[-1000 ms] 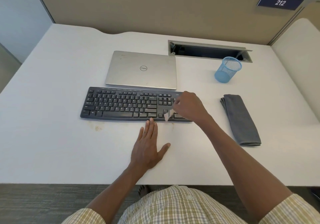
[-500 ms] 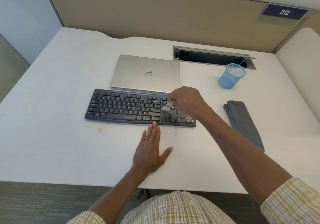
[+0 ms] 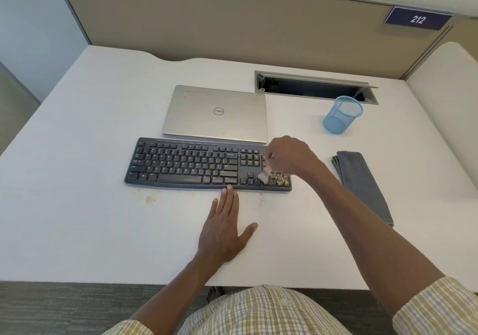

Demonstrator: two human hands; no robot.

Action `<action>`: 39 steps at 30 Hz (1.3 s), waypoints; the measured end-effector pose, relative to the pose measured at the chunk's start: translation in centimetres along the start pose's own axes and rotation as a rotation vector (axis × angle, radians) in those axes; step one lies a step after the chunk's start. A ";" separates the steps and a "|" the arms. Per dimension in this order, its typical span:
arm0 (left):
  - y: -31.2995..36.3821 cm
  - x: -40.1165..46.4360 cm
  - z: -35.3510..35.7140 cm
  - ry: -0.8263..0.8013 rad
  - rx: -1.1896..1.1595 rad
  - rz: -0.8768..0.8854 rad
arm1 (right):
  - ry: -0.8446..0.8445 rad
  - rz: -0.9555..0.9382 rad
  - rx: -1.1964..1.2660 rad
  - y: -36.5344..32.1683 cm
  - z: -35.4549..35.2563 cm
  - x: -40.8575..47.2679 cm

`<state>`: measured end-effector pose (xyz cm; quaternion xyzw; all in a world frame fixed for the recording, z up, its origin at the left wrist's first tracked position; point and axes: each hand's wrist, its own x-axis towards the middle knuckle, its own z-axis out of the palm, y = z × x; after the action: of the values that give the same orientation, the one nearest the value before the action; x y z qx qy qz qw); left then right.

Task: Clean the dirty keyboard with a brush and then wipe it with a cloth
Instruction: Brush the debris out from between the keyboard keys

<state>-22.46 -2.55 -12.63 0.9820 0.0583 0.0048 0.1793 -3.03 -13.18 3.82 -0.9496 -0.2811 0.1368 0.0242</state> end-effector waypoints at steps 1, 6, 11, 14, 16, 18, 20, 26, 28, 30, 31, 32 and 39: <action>0.0 0.0 0.0 0.002 0.000 0.001 | 0.018 0.029 0.058 0.2 0.0 -0.1; 0.0 -0.1 -0.1 -0.007 -0.003 0.006 | 0.084 0.117 0.113 -0.1 1.8 -1.1; 0.1 -0.1 -0.2 -0.009 0.001 0.001 | 0.300 0.232 0.102 1.3 1.2 -0.8; 0.1 -0.1 -0.2 -0.007 -0.003 0.001 | 0.341 0.271 0.203 1.8 0.6 -0.2; 0.1 -0.1 -0.3 -0.007 -0.003 0.002 | 0.338 0.278 0.245 1.9 0.5 0.3; 0.1 -0.1 -0.3 -0.012 0.004 0.003 | 0.321 0.276 0.273 1.4 0.8 0.7; 0.1 -0.1 -0.3 -0.010 0.005 0.002 | 0.316 0.281 0.271 1.0 1.1 1.2; 0.1 -0.2 -0.2 -0.010 0.006 0.001 | 0.316 0.353 0.252 1.7 0.4 2.1; 0.1 -0.1 -0.2 -0.009 0.006 -0.002 | 0.291 0.349 0.245 1.9 0.2 2.3; 0.1 -0.1 -0.3 -0.007 0.007 -0.002 | 0.277 0.329 0.248 1.9 0.5 2.5; 0.1 -0.1 -0.3 -0.007 0.007 -0.001 | 0.267 0.320 0.252 1.9 0.8 2.6; 0.1 -0.1 -0.3 -0.009 0.005 -0.001 | 0.249 0.313 0.256 1.8 1.1 2.6; 0.1 -0.1 -0.3 -0.009 0.009 0.001 | 0.231 0.313 0.249 1.6 0.0 3.0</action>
<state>-22.56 -2.55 -12.31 0.9829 0.0571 0.0002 0.1750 0.25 -12.86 2.93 -0.9807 -0.1066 0.0629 0.1514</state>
